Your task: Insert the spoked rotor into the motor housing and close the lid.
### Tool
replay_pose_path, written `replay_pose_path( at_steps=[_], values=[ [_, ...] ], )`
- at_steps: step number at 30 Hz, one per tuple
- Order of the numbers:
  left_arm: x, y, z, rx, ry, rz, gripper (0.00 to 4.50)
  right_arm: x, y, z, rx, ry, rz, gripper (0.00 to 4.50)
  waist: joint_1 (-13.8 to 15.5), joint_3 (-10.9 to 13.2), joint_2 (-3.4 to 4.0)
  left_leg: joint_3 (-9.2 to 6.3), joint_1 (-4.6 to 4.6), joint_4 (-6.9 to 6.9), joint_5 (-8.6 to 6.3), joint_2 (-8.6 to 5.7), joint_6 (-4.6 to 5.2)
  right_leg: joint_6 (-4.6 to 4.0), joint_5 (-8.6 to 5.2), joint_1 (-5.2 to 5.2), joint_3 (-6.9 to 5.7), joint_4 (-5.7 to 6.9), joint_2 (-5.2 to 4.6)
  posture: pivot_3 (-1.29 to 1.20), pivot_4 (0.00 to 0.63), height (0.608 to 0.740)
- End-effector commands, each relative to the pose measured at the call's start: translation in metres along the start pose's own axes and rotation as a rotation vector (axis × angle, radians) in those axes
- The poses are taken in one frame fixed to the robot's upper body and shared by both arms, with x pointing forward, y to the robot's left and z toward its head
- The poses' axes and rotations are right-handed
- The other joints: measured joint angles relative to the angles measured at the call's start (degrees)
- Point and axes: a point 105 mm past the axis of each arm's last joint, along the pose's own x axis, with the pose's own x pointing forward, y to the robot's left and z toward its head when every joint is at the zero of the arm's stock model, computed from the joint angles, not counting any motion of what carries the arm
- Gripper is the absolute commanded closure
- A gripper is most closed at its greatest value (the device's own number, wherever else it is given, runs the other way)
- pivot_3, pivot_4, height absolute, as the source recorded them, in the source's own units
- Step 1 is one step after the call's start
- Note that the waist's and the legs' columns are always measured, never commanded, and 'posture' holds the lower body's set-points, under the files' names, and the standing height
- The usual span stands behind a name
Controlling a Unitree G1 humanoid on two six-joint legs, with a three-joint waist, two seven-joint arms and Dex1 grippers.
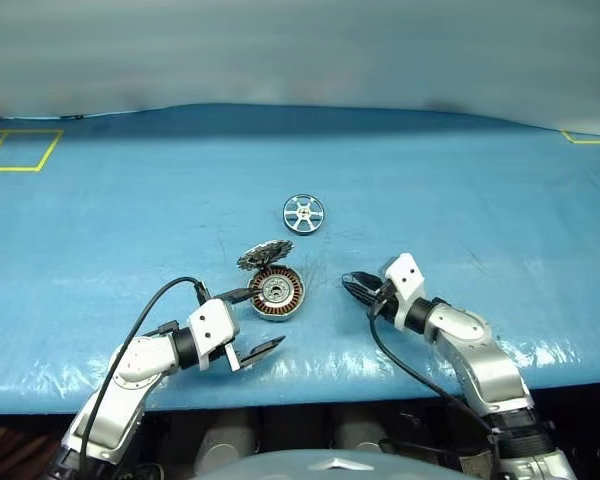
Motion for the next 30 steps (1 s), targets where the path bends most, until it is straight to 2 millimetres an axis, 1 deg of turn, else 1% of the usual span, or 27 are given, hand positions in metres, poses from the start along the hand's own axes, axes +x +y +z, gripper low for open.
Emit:
replay_pose_path(
  at_steps=[1,4,7,11,18,30],
  values=[
    [-0.003,0.002,0.006,-0.022,-0.056,0.020,0.00,0.004,0.025,0.031,-0.025,-0.102,0.120,3.75,-0.01,0.00,-0.01,0.00,0.00,0.00,0.00,0.00,0.00,0.00,0.00,0.00,-0.01,0.00,0.02,0.00,0.150,0.740],
    [-0.006,-0.002,0.001,-0.041,-0.030,-0.008,0.00,0.013,0.049,0.042,-0.048,-0.130,0.223,3.75,0.17,0.01,-0.02,0.00,0.00,0.01,0.00,-0.01,0.00,0.01,0.00,-0.01,-0.03,-0.03,0.00,0.00,0.150,0.740],
    [-0.009,-0.004,-0.001,-0.045,-0.021,-0.018,0.00,0.022,0.063,0.043,-0.057,-0.127,0.282,3.75,0.26,0.01,-0.02,0.00,0.00,0.01,0.00,-0.02,0.00,0.01,0.00,-0.03,-0.07,-0.03,0.01,0.00,0.150,0.740],
    [-0.012,-0.004,-0.001,-0.036,-0.020,-0.009,0.00,0.035,0.065,0.040,-0.081,-0.106,0.277,3.75,0.38,0.02,-0.05,-0.01,-0.01,0.03,0.00,-0.03,0.00,0.01,0.00,-0.15,-0.10,-0.05,-0.02,0.00,0.150,0.740],
    [-0.015,-0.002,-0.003,-0.021,-0.015,0.008,0.00,0.052,0.069,0.042,-0.119,-0.090,0.295,3.75,0.35,0.02,-0.05,-0.02,0.00,0.07,0.00,-0.03,0.00,0.00,0.00,-0.23,-0.12,-0.04,-0.01,0.00,0.150,0.740],
    [-0.014,-0.001,-0.004,-0.009,-0.021,0.026,0.00,0.070,0.071,0.029,-0.119,-0.026,0.301,3.75,0.31,0.02,-0.05,-0.02,0.00,0.06,0.00,-0.05,-0.01,0.00,0.00,-0.26,-0.12,-0.02,-0.01,0.00,0.150,0.740]
  ],
)
